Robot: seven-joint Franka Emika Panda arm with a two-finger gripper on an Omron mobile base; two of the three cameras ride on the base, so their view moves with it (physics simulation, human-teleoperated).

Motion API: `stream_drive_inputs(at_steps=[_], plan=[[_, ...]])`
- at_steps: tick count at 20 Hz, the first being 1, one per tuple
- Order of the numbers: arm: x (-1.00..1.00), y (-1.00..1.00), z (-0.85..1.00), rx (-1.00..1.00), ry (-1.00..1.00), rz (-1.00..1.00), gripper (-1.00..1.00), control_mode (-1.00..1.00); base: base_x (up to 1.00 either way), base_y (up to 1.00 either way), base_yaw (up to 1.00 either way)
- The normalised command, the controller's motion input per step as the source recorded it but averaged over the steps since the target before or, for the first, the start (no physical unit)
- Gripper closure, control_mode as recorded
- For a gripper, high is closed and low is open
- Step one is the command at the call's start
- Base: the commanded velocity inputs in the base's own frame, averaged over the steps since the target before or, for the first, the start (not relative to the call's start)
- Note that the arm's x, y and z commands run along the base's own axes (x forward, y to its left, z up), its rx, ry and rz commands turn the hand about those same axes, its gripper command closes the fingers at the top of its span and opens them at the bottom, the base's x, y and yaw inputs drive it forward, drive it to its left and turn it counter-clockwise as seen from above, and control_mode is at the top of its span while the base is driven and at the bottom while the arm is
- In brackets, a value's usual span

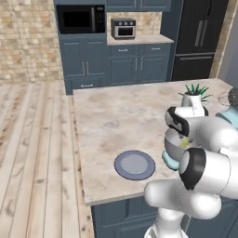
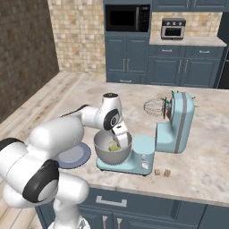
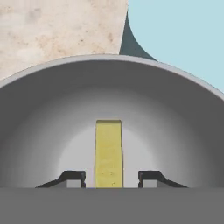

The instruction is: Add butter and sugar cubes to the stand mixer bowl and then turn on the stand mixer to begin making frosting.

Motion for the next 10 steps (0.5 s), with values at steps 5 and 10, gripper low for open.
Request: stream_drive_inputs(at_steps=[5, 10], plan=[[-0.03, 0.03, 0.13, 0.0, -0.01, 0.0, -1.0, -1.0, 0.0, 0.0, 0.0], [-0.44, 0.05, 0.91, -0.11, -0.1, 0.0, -1.0, -1.0, 0.0, 0.0, 0.0]])
